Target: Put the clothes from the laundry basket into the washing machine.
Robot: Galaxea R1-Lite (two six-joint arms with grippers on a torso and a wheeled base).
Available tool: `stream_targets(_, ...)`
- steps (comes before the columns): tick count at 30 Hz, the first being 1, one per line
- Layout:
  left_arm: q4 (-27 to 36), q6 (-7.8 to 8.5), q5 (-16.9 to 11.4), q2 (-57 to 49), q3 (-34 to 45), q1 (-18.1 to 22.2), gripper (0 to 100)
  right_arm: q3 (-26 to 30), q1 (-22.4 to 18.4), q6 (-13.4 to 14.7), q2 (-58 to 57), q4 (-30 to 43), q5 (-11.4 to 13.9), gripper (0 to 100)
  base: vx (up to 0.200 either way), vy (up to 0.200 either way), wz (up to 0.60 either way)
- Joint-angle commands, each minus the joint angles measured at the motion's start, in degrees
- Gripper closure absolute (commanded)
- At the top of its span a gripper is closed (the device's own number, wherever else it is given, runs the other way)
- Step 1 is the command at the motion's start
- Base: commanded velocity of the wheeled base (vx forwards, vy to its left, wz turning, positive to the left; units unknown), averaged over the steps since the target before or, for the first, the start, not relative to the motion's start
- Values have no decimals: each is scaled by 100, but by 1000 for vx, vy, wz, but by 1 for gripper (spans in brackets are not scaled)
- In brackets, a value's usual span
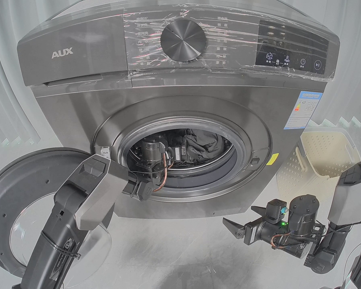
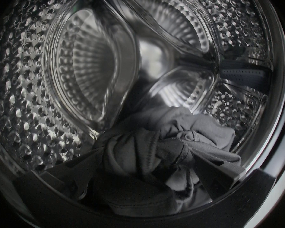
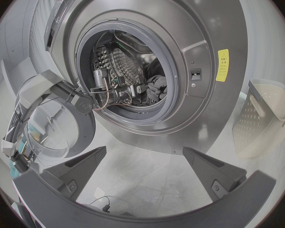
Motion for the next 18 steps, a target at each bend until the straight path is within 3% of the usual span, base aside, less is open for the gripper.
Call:
stream_targets(1, -169, -113, 3, -1142, 1579, -268, 0, 4, -10, 4, 6, -1, 1, 0, 0, 0, 0)
stream_targets(7, -512, -342, -6, -2100, 3284, -699, 0, 12, -10, 4, 6, -1, 1, 0, 0, 0, 0)
stream_targets(13, -1215, -342, -6, -2706, 4699, -1103, 0, 30, -18, 13, 6, -1, 1, 0, 0, 0, 0)
stream_targets(18, -1277, -359, -6, -3410, 5789, -1551, 0, 30, -18, 13, 6, -1, 1, 0, 0, 0, 0)
